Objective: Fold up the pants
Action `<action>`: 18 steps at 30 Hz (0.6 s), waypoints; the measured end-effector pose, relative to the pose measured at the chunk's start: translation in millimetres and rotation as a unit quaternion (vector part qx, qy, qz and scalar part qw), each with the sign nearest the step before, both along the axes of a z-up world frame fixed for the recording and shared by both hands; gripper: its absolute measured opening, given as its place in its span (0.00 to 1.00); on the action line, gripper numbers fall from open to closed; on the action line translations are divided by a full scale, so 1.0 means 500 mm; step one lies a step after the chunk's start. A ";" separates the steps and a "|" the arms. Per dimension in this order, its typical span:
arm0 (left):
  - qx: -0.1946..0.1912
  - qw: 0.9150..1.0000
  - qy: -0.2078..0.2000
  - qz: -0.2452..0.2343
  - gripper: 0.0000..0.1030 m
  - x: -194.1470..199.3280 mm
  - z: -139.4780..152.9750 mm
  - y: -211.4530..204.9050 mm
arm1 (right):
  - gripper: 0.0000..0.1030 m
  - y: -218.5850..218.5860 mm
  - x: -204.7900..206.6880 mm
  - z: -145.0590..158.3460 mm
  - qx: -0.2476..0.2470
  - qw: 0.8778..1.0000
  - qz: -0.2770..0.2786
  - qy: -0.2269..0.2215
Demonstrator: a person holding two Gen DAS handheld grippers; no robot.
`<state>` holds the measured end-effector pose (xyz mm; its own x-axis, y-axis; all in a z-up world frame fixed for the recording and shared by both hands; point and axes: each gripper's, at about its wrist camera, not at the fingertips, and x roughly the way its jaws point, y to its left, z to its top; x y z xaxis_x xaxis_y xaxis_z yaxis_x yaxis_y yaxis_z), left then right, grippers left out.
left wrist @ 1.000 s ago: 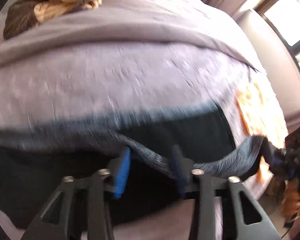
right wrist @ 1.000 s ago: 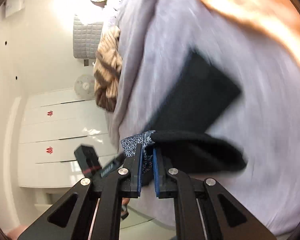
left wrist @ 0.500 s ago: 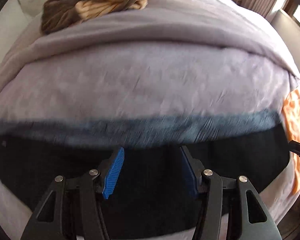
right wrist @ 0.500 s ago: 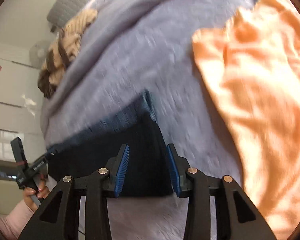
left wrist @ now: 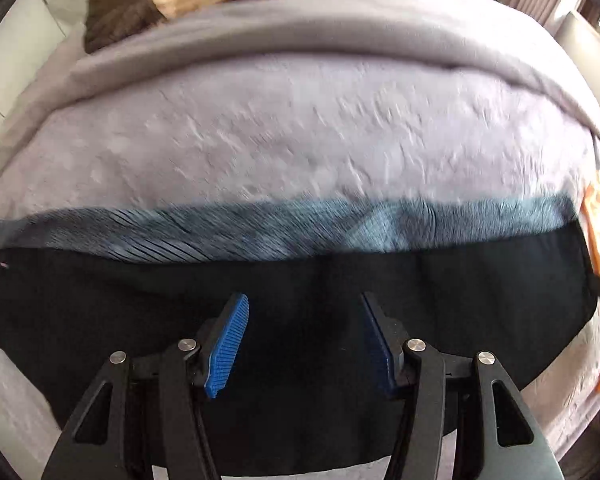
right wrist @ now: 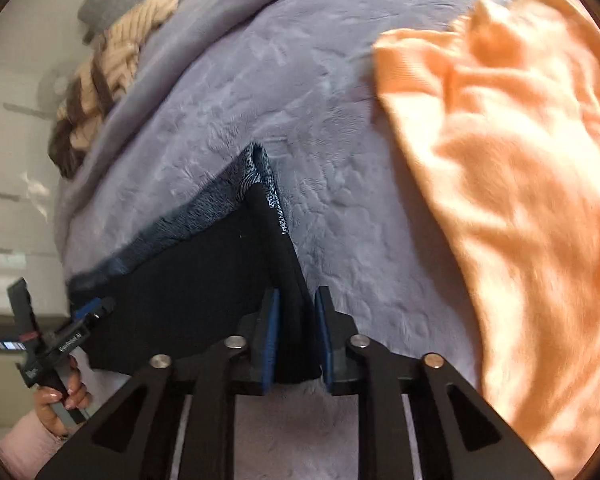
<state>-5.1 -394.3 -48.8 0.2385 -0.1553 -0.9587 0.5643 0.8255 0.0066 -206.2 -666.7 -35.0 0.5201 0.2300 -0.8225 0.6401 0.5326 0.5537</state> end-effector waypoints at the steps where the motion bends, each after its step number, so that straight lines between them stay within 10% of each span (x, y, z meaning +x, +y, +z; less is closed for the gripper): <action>1: 0.000 1.000 -0.003 0.003 0.56 0.007 0.005 0.005 | 0.35 0.006 -0.031 -0.005 0.028 0.999 -0.023 -0.019; 9: 0.042 0.998 0.003 0.057 0.56 0.064 -0.047 0.069 | 0.37 0.014 -0.087 -0.084 0.131 0.982 -0.121 -0.066; 15: 0.036 0.999 -0.003 0.035 0.56 0.051 -0.035 0.050 | 0.36 0.031 -0.086 -0.066 0.074 0.993 -0.090 -0.034; 16: 0.036 0.999 -0.004 0.029 0.56 0.045 -0.033 0.040 | 0.18 0.032 -0.070 -0.059 0.058 0.995 -0.072 -0.026; 18: 0.021 1.000 -0.006 0.017 0.56 0.022 -0.019 0.011 | 0.16 0.031 -0.043 -0.029 0.015 0.998 -0.047 -0.030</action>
